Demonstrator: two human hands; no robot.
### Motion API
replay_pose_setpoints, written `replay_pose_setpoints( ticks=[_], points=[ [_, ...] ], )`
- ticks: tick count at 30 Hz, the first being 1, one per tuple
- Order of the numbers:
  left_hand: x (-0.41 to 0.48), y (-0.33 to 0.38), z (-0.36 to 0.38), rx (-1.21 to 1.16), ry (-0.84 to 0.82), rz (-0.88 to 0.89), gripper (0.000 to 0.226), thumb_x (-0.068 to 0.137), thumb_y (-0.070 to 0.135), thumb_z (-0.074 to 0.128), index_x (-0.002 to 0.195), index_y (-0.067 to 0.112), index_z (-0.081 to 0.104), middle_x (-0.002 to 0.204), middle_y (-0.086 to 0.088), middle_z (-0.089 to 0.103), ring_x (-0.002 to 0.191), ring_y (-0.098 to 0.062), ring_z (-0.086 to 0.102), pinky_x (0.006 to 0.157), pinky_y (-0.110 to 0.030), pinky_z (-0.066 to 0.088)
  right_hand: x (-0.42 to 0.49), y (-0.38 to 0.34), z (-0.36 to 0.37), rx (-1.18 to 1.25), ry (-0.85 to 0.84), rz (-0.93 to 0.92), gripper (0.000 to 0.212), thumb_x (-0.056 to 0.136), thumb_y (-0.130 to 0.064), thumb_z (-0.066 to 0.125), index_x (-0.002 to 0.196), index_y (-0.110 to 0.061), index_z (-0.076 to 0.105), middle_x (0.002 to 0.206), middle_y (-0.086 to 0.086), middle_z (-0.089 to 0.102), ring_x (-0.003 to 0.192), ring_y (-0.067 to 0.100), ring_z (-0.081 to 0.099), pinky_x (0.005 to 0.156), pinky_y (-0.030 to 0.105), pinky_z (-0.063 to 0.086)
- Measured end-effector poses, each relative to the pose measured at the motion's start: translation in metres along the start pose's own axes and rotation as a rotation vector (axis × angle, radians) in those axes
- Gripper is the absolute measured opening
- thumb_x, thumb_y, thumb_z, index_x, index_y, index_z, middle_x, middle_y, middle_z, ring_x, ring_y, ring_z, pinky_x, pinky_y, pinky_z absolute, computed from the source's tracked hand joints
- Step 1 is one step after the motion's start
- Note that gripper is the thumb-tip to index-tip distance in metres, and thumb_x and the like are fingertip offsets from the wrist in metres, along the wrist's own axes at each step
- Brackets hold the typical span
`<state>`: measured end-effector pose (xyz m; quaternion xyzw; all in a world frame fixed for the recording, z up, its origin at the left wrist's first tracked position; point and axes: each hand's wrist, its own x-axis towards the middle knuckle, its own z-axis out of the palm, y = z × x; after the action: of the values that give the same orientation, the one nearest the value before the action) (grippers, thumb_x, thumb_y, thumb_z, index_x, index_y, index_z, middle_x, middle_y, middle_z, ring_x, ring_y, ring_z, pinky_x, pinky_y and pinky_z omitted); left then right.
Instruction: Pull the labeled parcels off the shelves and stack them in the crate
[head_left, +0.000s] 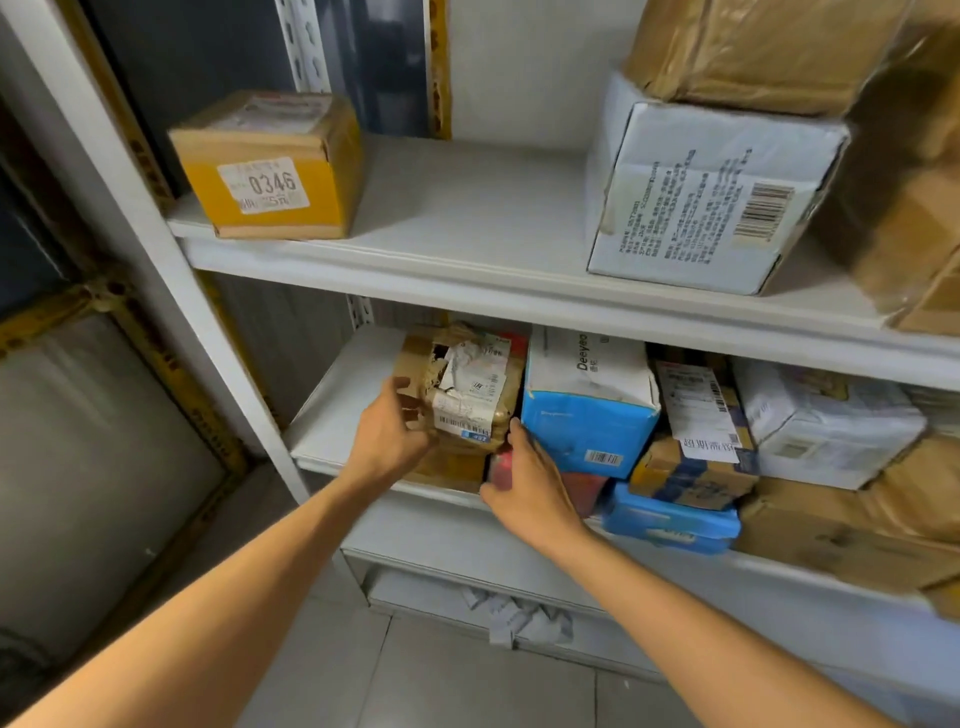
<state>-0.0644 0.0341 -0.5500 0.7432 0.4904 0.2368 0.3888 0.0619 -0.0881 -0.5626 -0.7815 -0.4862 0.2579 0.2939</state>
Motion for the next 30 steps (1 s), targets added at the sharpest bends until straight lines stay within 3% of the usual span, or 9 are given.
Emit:
replay_pose_setpoints(
  ticks=[4,7,10,14,19,22,24,27,30],
  points=[
    [0.01,-0.009,-0.003,0.037,-0.057,0.042,0.079,0.064,0.015,0.073,0.139,0.016,0.049,0.13,-0.011,0.053,0.116,-0.026,0.056,0.098,-0.04,0.05,0.013,-0.001,0.014,0.053,0.056,0.055,0.088,0.082,-0.017,0.065,0.154,-0.015,0.015,0.153,0.005,0.032,0.139,0.021,0.034,0.113,0.034,0.034],
    [0.01,-0.012,0.0,-0.123,-0.078,-0.005,0.065,0.075,-0.004,0.069,0.135,0.014,0.051,0.128,-0.006,0.059,0.111,-0.02,0.06,0.089,-0.031,0.052,0.015,-0.002,0.02,0.122,0.103,0.051,0.086,0.08,-0.011,0.068,0.152,-0.016,0.021,0.15,0.001,0.035,0.136,0.018,0.038,0.109,0.027,0.036],
    [0.005,-0.012,0.003,-0.228,-0.067,-0.03,0.059,0.078,-0.009,0.065,0.131,0.013,0.053,0.12,-0.001,0.06,0.107,-0.018,0.06,0.081,-0.028,0.053,0.01,-0.001,0.02,0.207,0.102,0.036,0.081,0.079,-0.005,0.068,0.147,-0.021,0.028,0.143,-0.004,0.039,0.13,0.014,0.043,0.097,0.018,0.038],
    [-0.008,-0.014,0.0,-0.309,-0.006,-0.075,0.049,0.076,-0.011,0.063,0.118,0.014,0.058,0.107,-0.002,0.065,0.099,-0.02,0.064,0.08,-0.033,0.056,0.0,0.003,0.026,0.254,0.079,-0.017,0.07,0.074,-0.008,0.071,0.134,-0.026,0.041,0.134,-0.004,0.047,0.123,0.013,0.049,0.1,0.029,0.048],
    [-0.039,-0.024,-0.008,-0.308,0.033,-0.094,0.041,0.079,-0.013,0.061,0.112,0.012,0.058,0.096,0.009,0.061,0.084,-0.003,0.061,0.067,-0.018,0.051,-0.016,0.012,0.031,0.265,0.128,-0.082,0.043,0.075,-0.013,0.073,0.106,-0.028,0.048,0.12,-0.005,0.053,0.109,0.01,0.054,0.092,0.027,0.051],
    [-0.043,-0.026,-0.011,-0.316,0.038,-0.118,0.027,0.084,-0.004,0.065,0.105,0.011,0.062,0.093,0.014,0.063,0.084,-0.004,0.063,0.067,-0.012,0.049,-0.013,0.013,0.032,0.342,0.154,-0.029,0.031,0.08,-0.019,0.073,0.094,-0.026,0.046,0.109,-0.004,0.062,0.099,0.01,0.062,0.08,0.03,0.056],
    [-0.041,-0.022,-0.011,-0.309,0.051,-0.121,0.011,0.087,0.014,0.069,0.096,0.011,0.063,0.092,0.013,0.065,0.085,-0.008,0.063,0.067,-0.012,0.046,-0.006,0.008,0.03,0.395,0.188,0.019,0.025,0.087,-0.019,0.069,0.093,-0.019,0.045,0.103,-0.003,0.065,0.093,0.01,0.065,0.067,0.02,0.054],
    [-0.035,-0.014,-0.005,-0.309,0.065,-0.139,0.034,0.085,0.033,0.072,0.102,0.009,0.055,0.091,0.007,0.064,0.081,-0.008,0.063,0.06,-0.01,0.045,0.006,0.006,0.023,0.393,0.303,0.067,0.025,0.091,-0.026,0.066,0.089,-0.011,0.047,0.087,-0.001,0.062,0.082,0.014,0.063,0.051,0.014,0.042],
    [-0.028,-0.015,0.001,-0.364,0.032,-0.262,0.053,0.077,0.032,0.08,0.111,0.015,0.043,0.101,-0.001,0.066,0.092,-0.016,0.065,0.078,-0.027,0.053,0.018,0.015,0.019,0.443,0.279,0.119,0.032,0.082,-0.023,0.076,0.089,-0.021,0.045,0.094,0.001,0.065,0.087,0.018,0.066,0.061,0.033,0.056]
  ],
)
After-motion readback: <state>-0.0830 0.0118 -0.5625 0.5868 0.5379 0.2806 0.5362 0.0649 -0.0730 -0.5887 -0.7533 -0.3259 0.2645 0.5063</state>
